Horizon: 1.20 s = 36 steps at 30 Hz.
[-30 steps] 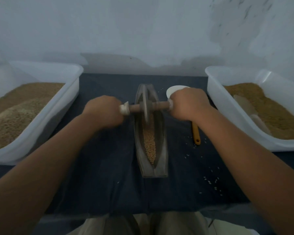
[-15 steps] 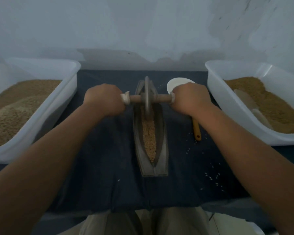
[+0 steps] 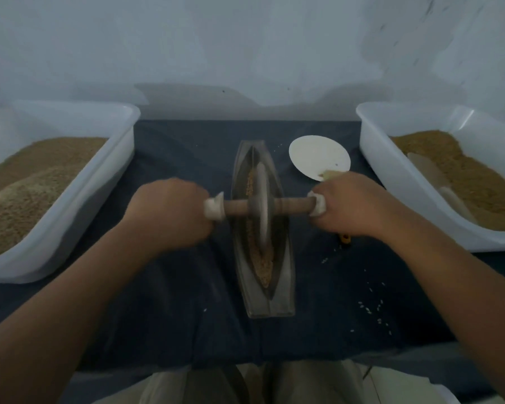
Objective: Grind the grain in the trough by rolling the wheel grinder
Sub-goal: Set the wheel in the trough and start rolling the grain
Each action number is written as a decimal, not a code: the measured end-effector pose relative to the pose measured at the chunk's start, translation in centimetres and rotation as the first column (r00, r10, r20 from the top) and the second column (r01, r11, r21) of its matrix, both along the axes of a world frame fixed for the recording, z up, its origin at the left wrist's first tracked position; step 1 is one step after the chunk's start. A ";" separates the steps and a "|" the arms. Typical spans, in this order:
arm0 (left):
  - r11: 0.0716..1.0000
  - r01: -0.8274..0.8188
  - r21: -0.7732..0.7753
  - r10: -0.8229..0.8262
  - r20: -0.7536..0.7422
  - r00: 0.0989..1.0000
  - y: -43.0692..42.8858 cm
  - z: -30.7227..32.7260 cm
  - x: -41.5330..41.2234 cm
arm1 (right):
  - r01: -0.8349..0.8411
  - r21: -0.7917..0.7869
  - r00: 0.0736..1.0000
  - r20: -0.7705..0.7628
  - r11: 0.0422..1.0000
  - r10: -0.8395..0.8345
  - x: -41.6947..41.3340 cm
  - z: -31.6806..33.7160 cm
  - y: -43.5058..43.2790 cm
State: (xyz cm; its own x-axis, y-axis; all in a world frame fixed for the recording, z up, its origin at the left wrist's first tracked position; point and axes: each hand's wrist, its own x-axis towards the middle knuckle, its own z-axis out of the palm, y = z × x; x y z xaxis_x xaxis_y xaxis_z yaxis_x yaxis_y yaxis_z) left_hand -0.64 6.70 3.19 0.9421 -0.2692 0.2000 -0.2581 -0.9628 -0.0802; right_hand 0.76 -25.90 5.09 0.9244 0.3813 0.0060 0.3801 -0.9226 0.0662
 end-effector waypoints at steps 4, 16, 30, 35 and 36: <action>0.988 -0.141 -0.058 0.136 -0.079 0.988 -1.7 1.8 6.2 | 0.139 0.062 0.972 0.181 0.988 -0.148 5.6 -0.2 1.5; 0.992 -0.052 -0.115 0.048 -0.034 0.998 1.5 -1.9 -5.0 | -0.195 0.021 0.939 0.294 0.981 0.180 -3.2 1.5 -0.1; 0.995 -0.085 -0.042 0.084 -0.032 0.996 -0.6 -0.5 2.3 | 0.048 0.049 0.980 0.192 0.998 -0.057 2.1 0.0 0.8; 0.997 0.040 -0.067 -0.033 0.094 0.995 1.5 -1.7 -4.2 | -0.107 0.088 0.969 0.234 0.990 0.084 -3.8 0.7 -0.5; 0.996 0.037 -0.078 -0.030 0.082 0.996 1.5 -1.8 -4.2 | -0.110 0.088 0.967 0.241 0.990 0.086 -3.8 0.6 -0.5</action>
State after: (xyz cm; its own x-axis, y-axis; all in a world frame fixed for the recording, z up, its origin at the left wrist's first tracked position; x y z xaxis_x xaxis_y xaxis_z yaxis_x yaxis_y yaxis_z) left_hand -4.87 8.23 1.38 0.9127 -0.2807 0.2970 -0.2862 -0.9578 -0.0258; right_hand -3.08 -26.36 5.67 0.8504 0.4561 0.2621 0.4535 -0.8882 0.0740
